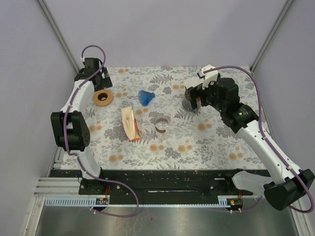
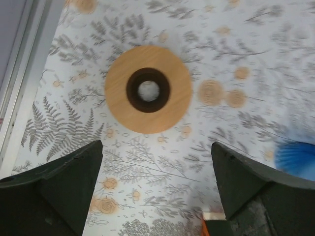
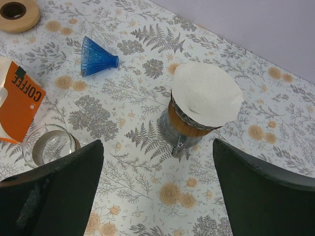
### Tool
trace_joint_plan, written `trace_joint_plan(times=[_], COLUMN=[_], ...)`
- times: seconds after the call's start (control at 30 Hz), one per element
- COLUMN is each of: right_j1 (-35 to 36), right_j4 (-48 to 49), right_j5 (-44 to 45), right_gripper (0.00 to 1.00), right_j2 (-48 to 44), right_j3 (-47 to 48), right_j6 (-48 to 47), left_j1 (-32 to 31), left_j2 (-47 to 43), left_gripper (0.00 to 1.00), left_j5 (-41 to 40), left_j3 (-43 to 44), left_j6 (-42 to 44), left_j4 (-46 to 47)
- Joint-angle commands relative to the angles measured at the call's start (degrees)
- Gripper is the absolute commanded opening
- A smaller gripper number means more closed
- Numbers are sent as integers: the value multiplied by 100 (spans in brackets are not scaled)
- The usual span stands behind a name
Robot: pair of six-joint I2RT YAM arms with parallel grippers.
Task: Place the coffee filter in the dripper
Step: Pick up the dripper holder from the center of the board.
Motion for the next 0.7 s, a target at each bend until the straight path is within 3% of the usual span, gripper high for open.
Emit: trace_joint_plan(times=[0.0, 0.3, 0.67], right_j1=[-13, -13, -13], right_j4=[346, 389, 442], right_j5=[-60, -208, -315], right_gripper=[99, 100, 99], right_j2=[-67, -111, -129], right_j3=[-8, -79, -132], right_j6=[-63, -90, -125], left_j1=[247, 618, 855], left_j2=[686, 1619, 2260], left_gripper=[95, 88, 80], left_j5=[-687, -1048, -547], left_j3=[252, 665, 1060], left_j6=[-458, -607, -712], left_j4=[-230, -397, -476])
